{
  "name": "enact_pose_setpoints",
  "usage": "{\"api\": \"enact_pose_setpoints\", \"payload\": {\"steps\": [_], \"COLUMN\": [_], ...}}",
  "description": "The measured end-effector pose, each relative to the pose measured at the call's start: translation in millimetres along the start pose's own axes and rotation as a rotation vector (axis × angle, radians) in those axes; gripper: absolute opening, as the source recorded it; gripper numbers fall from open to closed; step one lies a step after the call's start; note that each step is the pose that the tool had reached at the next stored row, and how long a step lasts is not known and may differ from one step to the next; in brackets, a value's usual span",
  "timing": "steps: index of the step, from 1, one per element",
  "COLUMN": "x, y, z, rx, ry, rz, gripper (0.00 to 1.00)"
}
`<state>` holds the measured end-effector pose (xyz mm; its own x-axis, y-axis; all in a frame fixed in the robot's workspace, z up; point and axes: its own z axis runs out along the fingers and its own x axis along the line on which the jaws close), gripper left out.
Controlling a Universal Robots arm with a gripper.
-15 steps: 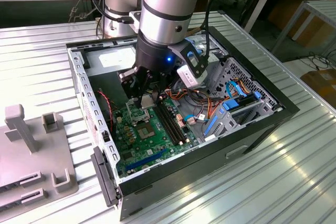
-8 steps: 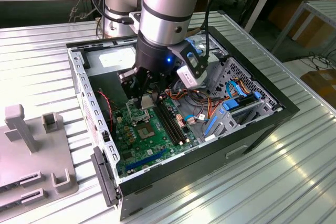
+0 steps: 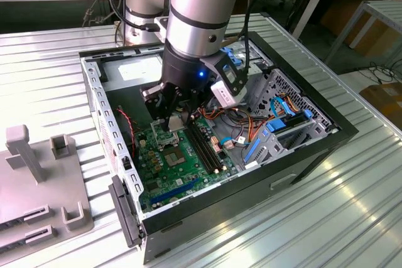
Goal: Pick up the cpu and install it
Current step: 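Place the cpu into insertion slot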
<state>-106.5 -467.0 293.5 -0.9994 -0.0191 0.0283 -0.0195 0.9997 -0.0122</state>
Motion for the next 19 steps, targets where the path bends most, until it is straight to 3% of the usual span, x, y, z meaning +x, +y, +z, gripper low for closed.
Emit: {"api": "enact_pose_setpoints", "payload": {"steps": [19], "x": [-0.3], "y": [0.1], "z": [9.9], "rx": [0.0001], "ry": [0.0], "rz": [0.0], "gripper": [0.47]}}
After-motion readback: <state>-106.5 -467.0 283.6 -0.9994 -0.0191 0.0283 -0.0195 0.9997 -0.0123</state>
